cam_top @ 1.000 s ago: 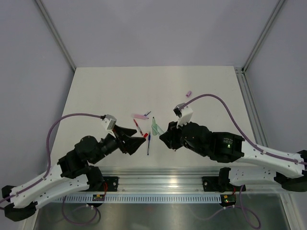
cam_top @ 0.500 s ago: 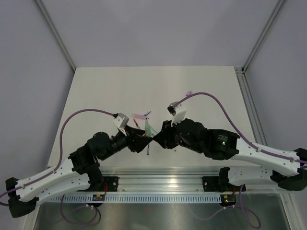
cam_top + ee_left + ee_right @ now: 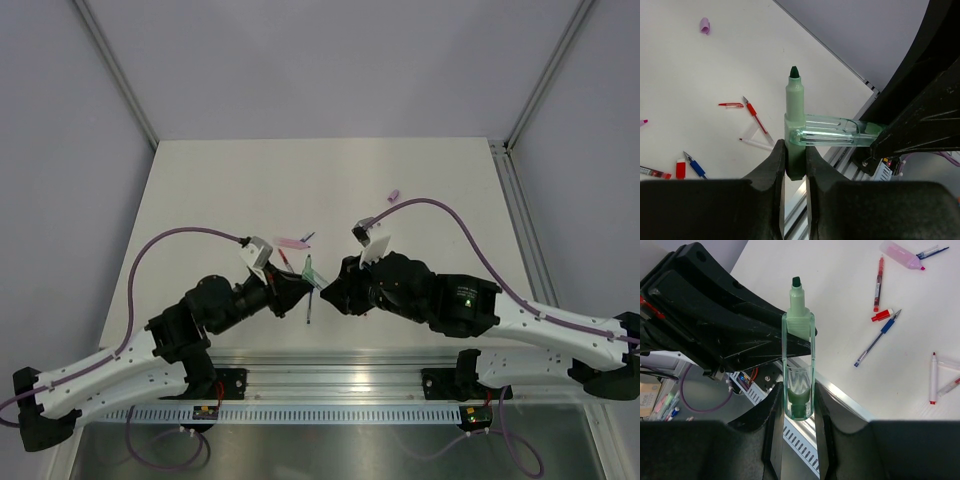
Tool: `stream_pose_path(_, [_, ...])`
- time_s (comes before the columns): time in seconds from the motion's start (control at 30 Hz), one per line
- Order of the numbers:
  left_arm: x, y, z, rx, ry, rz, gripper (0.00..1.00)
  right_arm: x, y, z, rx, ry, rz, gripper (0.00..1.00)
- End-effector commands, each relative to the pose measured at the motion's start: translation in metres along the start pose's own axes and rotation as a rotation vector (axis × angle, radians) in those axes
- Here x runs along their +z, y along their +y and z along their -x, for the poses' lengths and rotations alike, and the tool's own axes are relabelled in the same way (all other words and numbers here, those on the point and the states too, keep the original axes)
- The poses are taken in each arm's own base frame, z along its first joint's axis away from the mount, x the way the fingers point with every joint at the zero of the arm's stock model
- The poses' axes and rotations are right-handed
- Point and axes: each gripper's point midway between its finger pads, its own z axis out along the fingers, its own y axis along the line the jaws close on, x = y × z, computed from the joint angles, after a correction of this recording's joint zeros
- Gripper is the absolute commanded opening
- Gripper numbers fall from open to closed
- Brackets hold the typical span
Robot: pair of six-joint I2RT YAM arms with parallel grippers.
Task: Insert the pens into the pen caps
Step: Insert the pen into the pen cap.
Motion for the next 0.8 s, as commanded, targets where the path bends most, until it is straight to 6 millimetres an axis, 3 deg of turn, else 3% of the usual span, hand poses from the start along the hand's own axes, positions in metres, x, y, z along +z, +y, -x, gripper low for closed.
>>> stream_pose_path(0.0, [-0.001, -0.008, 0.025, 0.021, -0.067, -0.014, 0.01, -0.014, 0.002, 0.015, 0.028, -0.050, 0.020, 0.03])
stream_pose_path(0.13, [-0.004, -0.010, 0.019, 0.045, -0.044, -0.027, 0.00, -0.018, -0.001, 0.024, -0.012, -0.057, -0.012, 0.04])
stream_pose_path(0.33, [-0.014, -0.018, 0.011, 0.096, -0.001, -0.064, 0.00, -0.019, -0.010, 0.055, -0.061, -0.077, -0.058, 0.04])
stream_pose_path(0.47, [-0.019, -0.021, 0.002, 0.113, 0.034, -0.082, 0.00, -0.019, -0.005, 0.076, -0.085, -0.075, -0.047, 0.04])
stream_pose_path(0.77, [-0.025, -0.028, -0.001, 0.107, 0.044, -0.101, 0.00, 0.003, 0.009, 0.073, -0.134, 0.042, -0.018, 0.04])
